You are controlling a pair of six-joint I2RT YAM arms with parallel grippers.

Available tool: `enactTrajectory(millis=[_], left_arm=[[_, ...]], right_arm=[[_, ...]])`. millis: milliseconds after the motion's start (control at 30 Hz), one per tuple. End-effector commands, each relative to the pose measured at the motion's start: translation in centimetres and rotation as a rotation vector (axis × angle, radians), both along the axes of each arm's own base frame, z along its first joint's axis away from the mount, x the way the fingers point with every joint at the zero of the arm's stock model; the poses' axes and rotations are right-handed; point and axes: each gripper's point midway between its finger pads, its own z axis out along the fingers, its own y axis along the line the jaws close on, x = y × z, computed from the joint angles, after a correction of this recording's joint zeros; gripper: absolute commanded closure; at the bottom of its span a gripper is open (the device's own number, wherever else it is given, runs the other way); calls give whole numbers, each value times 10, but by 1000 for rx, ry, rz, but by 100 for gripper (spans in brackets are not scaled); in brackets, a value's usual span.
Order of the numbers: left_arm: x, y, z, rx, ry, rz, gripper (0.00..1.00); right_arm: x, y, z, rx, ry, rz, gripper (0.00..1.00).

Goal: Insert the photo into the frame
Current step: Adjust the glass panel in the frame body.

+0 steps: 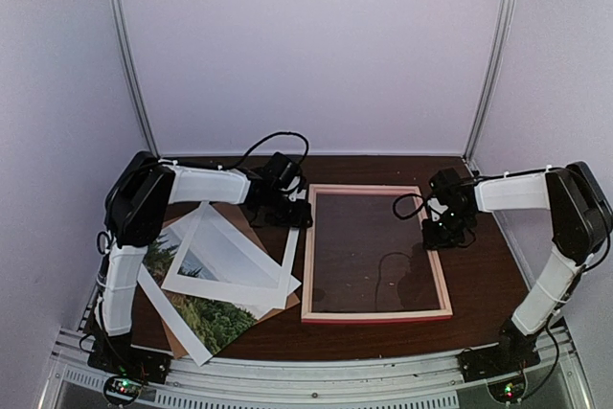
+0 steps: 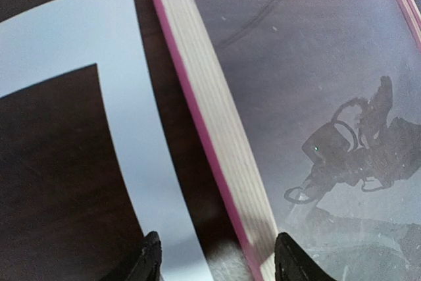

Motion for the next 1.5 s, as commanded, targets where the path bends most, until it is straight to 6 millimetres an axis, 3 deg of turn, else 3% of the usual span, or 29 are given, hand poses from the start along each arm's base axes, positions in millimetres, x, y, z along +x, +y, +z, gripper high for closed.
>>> enactTrajectory(millis=[0,133,400,833,1033,1300,1467], left_arm=[[-35,-17,21,-16,17,-90,41],[-60,-16,17,38,49,-115,41],[-90,-9,5,145,84,-143,45],[-118,-3,-15,251,148,-158,55],[-120,10,-18,329,136,-139,55],[-123,6,-25,353,148,-138,50],[-121,7,-19,355,137,-129,50]], right_arm=[[-7,-2,4,16,-1,-7,70],[-10,-3,5,18,-1,-19,71],[-16,-3,3,29,13,-33,71],[-16,-2,0,34,17,-30,71],[-14,-2,2,37,14,-29,71],[-15,-2,0,38,16,-26,71],[-16,-3,1,39,13,-24,70]])
